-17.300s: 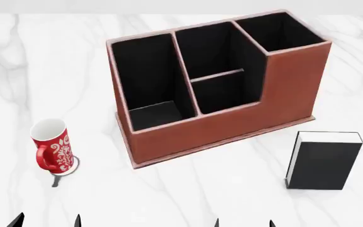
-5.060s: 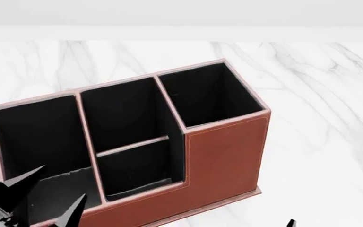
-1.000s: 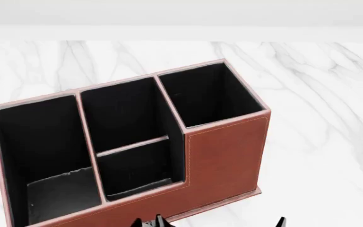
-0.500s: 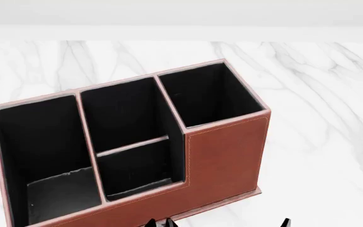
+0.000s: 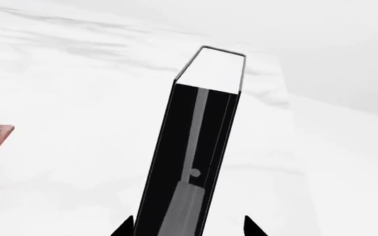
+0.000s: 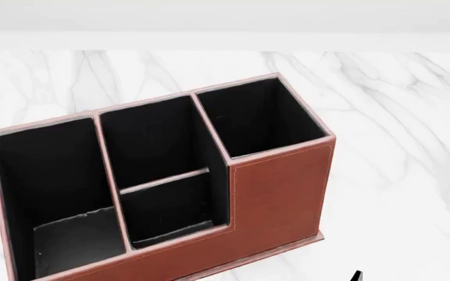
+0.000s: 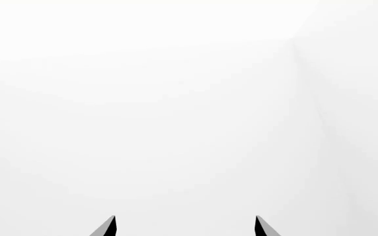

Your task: Pick up the book and place it in the back compartment of the caddy.

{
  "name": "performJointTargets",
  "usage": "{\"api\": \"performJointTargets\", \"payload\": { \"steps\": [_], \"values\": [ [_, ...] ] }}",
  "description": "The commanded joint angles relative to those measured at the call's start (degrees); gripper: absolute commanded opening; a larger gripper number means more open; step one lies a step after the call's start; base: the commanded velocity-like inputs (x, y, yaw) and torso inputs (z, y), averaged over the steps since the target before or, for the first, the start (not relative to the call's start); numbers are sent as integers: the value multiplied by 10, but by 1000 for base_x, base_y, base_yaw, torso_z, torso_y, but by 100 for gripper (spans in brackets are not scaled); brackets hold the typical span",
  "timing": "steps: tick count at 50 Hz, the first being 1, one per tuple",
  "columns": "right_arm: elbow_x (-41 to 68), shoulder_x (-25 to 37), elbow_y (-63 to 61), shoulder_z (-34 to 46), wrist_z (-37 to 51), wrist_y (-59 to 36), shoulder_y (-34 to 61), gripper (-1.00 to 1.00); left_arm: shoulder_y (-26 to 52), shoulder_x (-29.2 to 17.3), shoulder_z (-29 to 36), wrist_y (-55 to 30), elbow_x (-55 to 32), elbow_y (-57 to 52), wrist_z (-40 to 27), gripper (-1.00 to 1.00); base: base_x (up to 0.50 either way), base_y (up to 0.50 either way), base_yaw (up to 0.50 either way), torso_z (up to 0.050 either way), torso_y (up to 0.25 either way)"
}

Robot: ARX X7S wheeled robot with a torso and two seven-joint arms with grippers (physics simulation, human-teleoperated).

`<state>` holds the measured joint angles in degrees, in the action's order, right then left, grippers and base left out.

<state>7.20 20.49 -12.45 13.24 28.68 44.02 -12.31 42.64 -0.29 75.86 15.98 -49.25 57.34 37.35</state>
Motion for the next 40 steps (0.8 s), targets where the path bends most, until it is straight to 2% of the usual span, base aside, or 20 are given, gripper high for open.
{"api": "performJointTargets", "payload": {
  "steps": [1, 18, 28, 40],
  "values": [
    [0, 1, 1, 3, 0, 2, 0, 100, 13, 3, 98, 25, -75, 12, -9, -100, 0, 0, 0, 0, 0],
    [-3, 1, 0, 4, 3, 1, 0, 100, 18, 0, 105, 37, -85, 19, -12, -100, 0, 0, 0, 0, 0],
    [-3, 1, 1, 4, 5, 2, 1, 100, 28, -38, 109, 26, -77, -44, -51, -100, 0, 0, 0, 0, 0],
    [-5, 1, 3, 5, 7, 3, 2, 100, 44, -104, 108, 12, -74, -147, -105, -100, 0, 0, 0, 0, 0]
  ]
}}
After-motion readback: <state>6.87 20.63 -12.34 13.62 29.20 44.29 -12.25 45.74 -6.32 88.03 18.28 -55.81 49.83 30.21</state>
